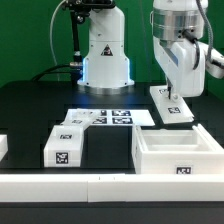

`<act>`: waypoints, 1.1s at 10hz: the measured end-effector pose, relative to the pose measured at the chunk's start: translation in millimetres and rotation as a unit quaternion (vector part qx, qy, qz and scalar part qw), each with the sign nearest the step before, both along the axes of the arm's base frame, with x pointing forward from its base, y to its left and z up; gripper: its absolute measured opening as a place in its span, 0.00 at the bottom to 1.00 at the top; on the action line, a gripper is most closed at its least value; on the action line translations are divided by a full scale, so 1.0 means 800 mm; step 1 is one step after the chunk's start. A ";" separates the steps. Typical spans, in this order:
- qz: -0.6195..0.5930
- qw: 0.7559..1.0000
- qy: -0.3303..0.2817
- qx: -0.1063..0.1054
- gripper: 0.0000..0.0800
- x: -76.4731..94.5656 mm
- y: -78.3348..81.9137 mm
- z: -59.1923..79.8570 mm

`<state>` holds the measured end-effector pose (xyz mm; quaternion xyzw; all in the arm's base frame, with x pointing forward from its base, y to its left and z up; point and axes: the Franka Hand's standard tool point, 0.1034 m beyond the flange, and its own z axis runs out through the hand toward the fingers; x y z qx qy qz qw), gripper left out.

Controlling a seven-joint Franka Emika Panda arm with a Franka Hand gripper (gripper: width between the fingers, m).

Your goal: Assemble cabinet

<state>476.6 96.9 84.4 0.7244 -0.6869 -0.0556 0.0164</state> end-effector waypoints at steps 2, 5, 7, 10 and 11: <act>0.001 1.000 0.000 -0.001 0.08 -0.005 0.001 -0.003; 0.008 0.999 0.032 -0.001 0.08 -0.011 0.006 -0.007; 0.009 0.999 0.044 -0.002 0.08 -0.012 0.006 -0.010; 0.007 0.999 0.041 -0.001 0.08 -0.013 0.005 -0.015; 0.008 0.999 0.041 -0.001 0.08 -0.013 0.006 -0.015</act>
Offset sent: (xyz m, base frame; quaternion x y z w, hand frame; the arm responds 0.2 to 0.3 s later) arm 0.0000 0.0000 0.0000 0.0000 0.0000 0.0000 1.0000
